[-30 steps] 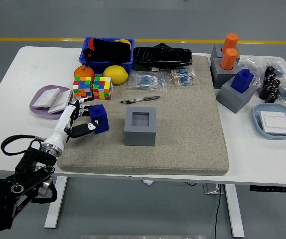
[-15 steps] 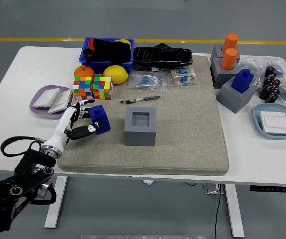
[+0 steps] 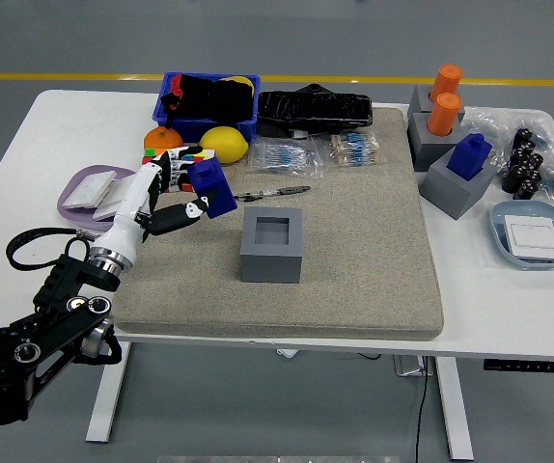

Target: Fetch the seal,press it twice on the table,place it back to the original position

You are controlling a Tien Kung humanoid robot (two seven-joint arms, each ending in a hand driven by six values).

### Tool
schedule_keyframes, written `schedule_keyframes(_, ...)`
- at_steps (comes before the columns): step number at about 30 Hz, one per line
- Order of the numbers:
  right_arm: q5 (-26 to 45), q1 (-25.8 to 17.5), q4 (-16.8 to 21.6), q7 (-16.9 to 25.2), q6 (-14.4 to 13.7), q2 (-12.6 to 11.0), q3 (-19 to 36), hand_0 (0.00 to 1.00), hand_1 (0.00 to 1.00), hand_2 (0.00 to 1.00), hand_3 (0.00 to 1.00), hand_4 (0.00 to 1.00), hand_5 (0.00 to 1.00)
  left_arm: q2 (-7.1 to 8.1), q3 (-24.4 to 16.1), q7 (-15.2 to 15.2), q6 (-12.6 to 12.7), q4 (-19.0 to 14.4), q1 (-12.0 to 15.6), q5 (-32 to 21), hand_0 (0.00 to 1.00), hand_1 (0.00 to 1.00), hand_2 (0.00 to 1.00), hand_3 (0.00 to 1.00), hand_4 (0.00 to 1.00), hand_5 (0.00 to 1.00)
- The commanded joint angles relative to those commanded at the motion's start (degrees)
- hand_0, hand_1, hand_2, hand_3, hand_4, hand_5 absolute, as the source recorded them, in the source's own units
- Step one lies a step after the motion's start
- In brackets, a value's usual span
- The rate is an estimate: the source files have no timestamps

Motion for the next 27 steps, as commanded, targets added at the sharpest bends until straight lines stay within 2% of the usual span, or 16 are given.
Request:
schedule_keyframes(6,-0.11,-0.01,0.0,-0.01,0.06,0.1,0.12,0.786,0.685,0.668,0.619,0.807,0.439,0.41,1.25,0.93,-0.68,-4.64,-0.76,-0.17,0.648,0.58,0.562,0.808,0.631,0.002)
schedule_keyframes(9,-0.09,-0.03,0.0,-0.01,0.03,0.08,0.14,0.786,0.685,0.668,0.619,0.807,0.439,0.62,2.87,2.63,-2.26,-5.91,-1.68,0.53,0.648,0.58,0.562,0.808,0.631,0.002)
schedule_keyframes(15,0.0,0.15,0.0,0.08,0.09,0.01,0.15,0.785,0.685,0.668,0.62,0.807,0.439,1.03,6.53,4.9,-4.47,-5.99,-4.36,0.83,0.649,0.581,0.562,0.808,0.633,0.002)
schedule_keyframes(27,0.36,0.26,0.0,-0.05,0.18,-0.05,-0.06,0.787,0.685,0.669,0.62,0.807,0.439,1.28,13.24,5.75,-5.02,-3.83,-9.18,-0.33,0.649,0.58,0.561,0.807,0.632,0.002)
